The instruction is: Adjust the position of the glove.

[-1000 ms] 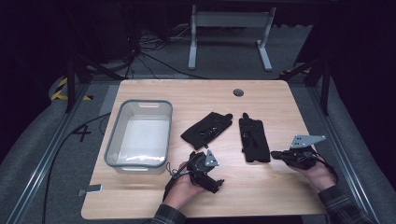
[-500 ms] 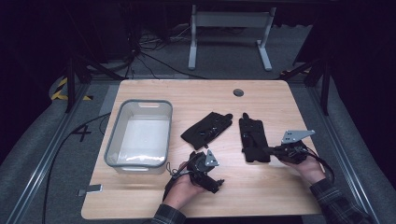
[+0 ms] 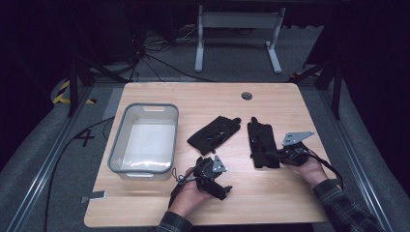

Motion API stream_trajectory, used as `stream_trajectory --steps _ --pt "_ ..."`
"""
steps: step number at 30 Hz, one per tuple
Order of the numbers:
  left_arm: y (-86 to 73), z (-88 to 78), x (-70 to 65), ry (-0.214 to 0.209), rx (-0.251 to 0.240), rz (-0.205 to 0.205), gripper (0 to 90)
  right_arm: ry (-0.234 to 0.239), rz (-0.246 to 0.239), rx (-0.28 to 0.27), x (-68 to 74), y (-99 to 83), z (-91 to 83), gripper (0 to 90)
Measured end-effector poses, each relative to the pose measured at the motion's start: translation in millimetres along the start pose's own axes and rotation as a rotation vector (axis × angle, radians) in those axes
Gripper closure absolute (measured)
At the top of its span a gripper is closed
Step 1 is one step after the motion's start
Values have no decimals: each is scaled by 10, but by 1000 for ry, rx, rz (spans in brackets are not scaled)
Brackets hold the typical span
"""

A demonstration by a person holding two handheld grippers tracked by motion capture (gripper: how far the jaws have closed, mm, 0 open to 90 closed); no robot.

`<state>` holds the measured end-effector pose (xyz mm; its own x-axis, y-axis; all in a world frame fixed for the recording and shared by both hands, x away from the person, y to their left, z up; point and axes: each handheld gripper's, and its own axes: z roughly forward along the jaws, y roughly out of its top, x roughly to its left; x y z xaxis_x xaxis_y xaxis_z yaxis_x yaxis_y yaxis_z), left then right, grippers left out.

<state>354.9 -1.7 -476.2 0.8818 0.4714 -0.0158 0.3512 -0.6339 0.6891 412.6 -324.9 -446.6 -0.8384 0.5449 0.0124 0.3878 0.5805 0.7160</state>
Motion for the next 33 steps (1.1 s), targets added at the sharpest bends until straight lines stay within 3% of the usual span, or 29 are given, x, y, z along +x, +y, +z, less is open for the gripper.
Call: stream_trajectory --steps 20,33 --pt "0 0 -1 0 0 0 0 30 -20 37 38 -83 -26 900" --pt "0 0 -1 0 0 0 0 33 -29 61 207 -211 -178 900"
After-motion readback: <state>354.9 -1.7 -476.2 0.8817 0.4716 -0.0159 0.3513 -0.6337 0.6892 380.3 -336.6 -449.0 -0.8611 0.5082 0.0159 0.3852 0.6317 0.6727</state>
